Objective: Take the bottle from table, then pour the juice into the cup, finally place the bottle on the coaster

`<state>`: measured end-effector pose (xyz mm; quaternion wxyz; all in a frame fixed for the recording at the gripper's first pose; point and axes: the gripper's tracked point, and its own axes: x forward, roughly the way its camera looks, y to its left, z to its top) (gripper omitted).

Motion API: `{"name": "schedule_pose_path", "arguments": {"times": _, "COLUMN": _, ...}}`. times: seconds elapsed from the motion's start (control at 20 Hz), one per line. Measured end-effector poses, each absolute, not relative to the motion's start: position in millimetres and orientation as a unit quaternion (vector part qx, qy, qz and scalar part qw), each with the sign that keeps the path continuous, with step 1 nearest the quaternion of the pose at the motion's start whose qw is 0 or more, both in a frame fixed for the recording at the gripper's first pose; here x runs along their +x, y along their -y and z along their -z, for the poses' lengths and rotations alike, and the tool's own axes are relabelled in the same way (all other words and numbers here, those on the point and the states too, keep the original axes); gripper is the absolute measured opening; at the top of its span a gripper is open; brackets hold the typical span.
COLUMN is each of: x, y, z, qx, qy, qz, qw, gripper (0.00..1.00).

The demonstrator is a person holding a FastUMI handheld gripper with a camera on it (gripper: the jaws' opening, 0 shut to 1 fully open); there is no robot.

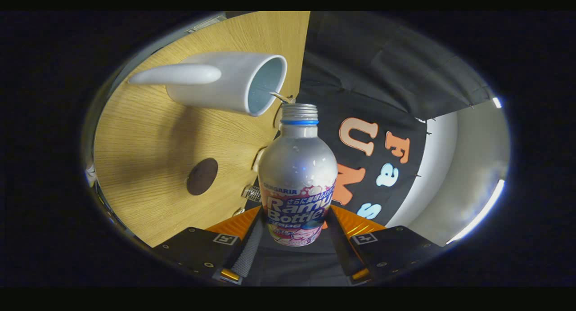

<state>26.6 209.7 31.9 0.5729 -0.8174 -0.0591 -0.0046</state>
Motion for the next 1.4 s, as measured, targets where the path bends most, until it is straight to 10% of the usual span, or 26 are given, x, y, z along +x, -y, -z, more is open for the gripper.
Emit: {"name": "schedule_pose_path", "arguments": {"times": 1.4, "x": 27.4, "y": -210.2, "z": -22.8, "qx": -0.835, "qy": 0.051, "qz": -0.004, "qw": 0.548, "gripper": 0.76}}
